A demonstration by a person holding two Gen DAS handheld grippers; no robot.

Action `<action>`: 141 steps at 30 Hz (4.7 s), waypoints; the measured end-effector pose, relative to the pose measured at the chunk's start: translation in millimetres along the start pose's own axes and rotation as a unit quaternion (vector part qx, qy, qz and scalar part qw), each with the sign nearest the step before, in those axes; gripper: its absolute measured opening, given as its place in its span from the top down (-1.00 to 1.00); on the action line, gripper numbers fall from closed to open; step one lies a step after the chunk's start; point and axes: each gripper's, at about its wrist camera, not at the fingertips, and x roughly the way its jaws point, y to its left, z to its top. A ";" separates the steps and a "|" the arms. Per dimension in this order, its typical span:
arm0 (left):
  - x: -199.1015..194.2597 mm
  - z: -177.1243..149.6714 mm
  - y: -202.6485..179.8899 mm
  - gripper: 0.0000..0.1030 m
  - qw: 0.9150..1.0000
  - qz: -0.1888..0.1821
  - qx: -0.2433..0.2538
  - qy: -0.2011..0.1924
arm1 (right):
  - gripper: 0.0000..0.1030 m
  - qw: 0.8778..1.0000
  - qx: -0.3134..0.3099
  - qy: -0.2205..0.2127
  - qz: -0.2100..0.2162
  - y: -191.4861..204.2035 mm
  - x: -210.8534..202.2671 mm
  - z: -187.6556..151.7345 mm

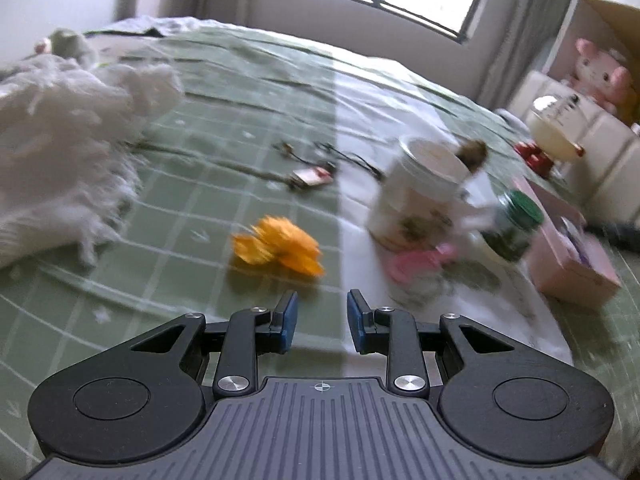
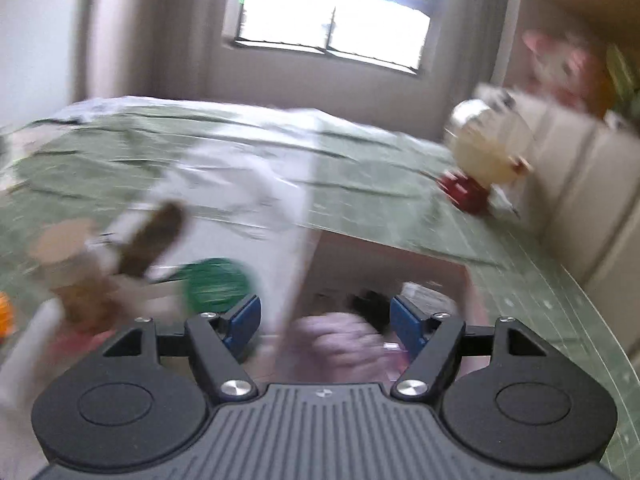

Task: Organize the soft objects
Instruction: 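Grasp the orange flower by its stem with the right tool, then carry the orange flower to the white cloth and open the right tool, then grasp the pink comb on the white cloth with the left tool, then grasp the orange flower by its stem again with the right tool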

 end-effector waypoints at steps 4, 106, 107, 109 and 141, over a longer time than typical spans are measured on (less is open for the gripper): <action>14.6 15.6 7.0 0.42 0.999 0.002 0.039 0.006 | -0.50 0.995 -0.059 0.011 0.082 52.3 -20.3 -18.7; 132.7 -0.3 -158.7 0.25 0.963 -0.108 0.230 0.088 | -1.00 0.987 0.055 0.118 0.098 -0.1 -26.3 -149.0; 131.5 -2.4 -163.4 0.30 0.961 -0.108 0.238 0.085 | -0.97 0.986 0.048 0.120 0.101 -0.1 -27.8 -147.4; 126.9 -7.9 -168.5 0.44 0.956 -0.112 0.256 0.087 | -0.71 0.987 0.039 0.116 0.105 0.4 -33.9 -143.8; -3.6 -80.4 -159.4 0.44 0.967 -0.133 0.183 0.120 | 0.31 0.989 0.018 0.115 0.090 -2.5 -68.5 -109.8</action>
